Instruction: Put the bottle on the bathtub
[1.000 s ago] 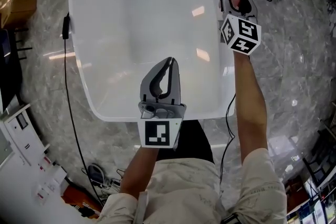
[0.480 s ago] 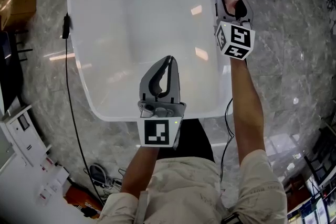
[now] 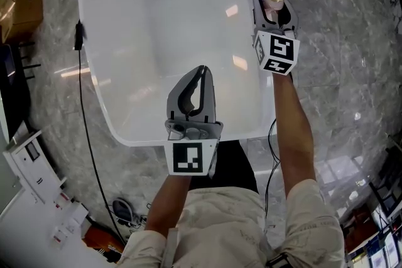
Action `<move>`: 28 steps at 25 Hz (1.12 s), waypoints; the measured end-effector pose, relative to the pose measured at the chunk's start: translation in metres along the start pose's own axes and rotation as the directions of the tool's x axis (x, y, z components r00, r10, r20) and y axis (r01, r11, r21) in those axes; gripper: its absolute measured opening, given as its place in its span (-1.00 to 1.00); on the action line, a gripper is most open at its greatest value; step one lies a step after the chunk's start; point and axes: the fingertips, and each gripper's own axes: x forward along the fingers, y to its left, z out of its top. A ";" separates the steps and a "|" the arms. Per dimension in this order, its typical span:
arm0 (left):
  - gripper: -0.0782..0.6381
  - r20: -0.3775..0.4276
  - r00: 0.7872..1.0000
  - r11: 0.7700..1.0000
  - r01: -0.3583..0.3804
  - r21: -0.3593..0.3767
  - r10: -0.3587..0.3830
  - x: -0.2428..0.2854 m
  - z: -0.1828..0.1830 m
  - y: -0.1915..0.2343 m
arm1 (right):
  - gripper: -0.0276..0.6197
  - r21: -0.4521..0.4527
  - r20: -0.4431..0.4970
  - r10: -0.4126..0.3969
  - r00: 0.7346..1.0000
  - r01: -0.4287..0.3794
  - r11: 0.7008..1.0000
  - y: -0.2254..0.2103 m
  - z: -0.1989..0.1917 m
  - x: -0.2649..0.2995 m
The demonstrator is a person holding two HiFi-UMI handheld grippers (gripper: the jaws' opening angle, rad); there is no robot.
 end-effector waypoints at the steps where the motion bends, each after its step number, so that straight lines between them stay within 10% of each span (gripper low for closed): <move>1: -0.76 0.001 1.000 1.000 0.000 -0.004 0.000 -0.001 0.000 0.000 | -0.26 -0.003 -0.003 0.000 1.000 0.000 1.000 0.000 0.000 0.000; 28: -0.76 0.070 0.996 0.998 0.063 0.005 -0.063 -0.042 0.033 0.004 | -0.05 0.048 -0.134 -0.026 0.991 0.033 0.998 0.039 -0.032 -0.104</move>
